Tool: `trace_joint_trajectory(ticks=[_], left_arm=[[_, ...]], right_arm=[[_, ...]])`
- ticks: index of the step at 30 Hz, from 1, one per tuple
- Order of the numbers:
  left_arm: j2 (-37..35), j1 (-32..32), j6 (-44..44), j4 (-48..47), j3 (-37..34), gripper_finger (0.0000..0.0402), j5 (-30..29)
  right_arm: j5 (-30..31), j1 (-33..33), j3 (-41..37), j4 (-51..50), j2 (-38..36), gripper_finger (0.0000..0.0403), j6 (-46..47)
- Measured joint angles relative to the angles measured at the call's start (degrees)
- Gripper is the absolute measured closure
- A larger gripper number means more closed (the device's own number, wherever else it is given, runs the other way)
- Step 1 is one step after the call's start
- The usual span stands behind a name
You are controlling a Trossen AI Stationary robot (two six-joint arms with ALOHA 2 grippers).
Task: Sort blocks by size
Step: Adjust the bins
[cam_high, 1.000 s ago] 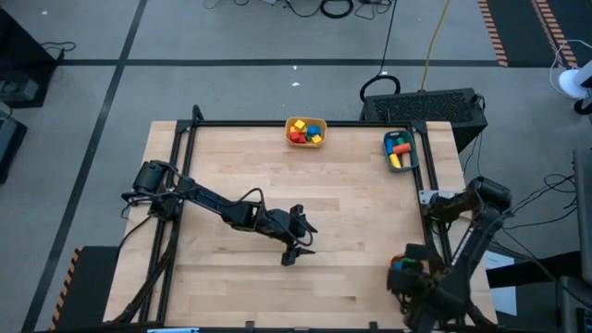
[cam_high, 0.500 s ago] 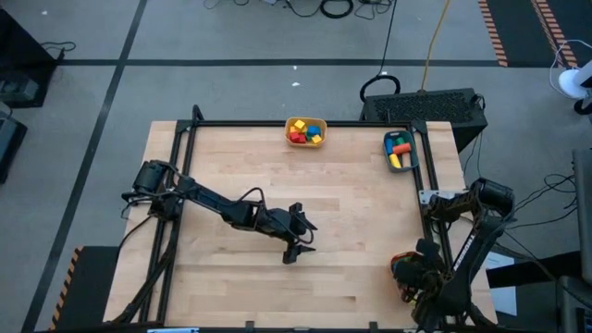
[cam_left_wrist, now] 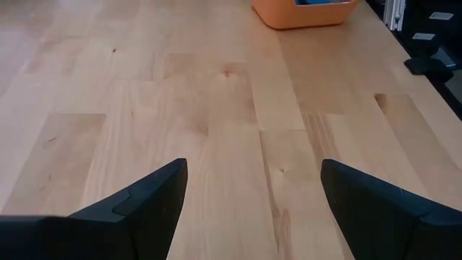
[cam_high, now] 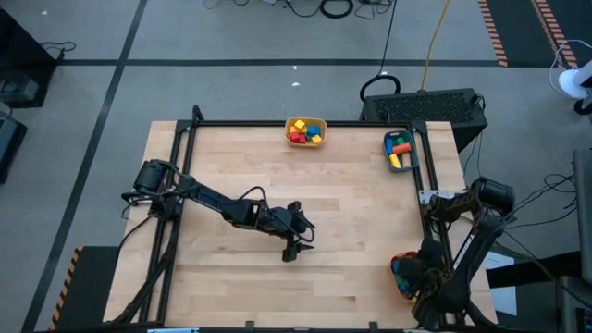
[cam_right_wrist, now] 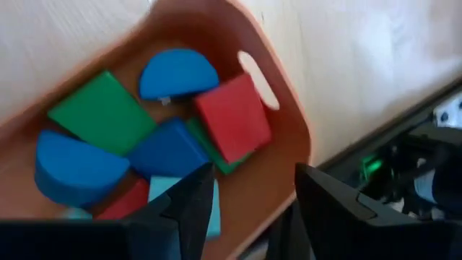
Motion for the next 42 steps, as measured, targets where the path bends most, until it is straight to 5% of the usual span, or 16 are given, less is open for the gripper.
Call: trace_joint_trajectory(ticks=[13,27,35,42], left_arm=[[0.00,0.00,0.02,0.09,0.01,0.0082,0.01],[0.00,0.07,0.03,-1.70,0.02,0.0082,0.02],[0.00,0.04,-0.23,-1.83,0.02,0.0082,0.02],[0.00,0.04,-1.42,-1.84,0.02,0.0082,0.02]], right_arm=[[3.46,-0.05,-0.19,-10.32,-5.54,0.0252,9.77],[-5.82,1.09,0.83,-8.09,-6.45,0.0335,9.60],[-19.05,0.98,0.83,-1.50,-6.45,0.0385,8.35],[-18.22,1.46,0.85,6.99,-6.43,0.0401,11.05]])
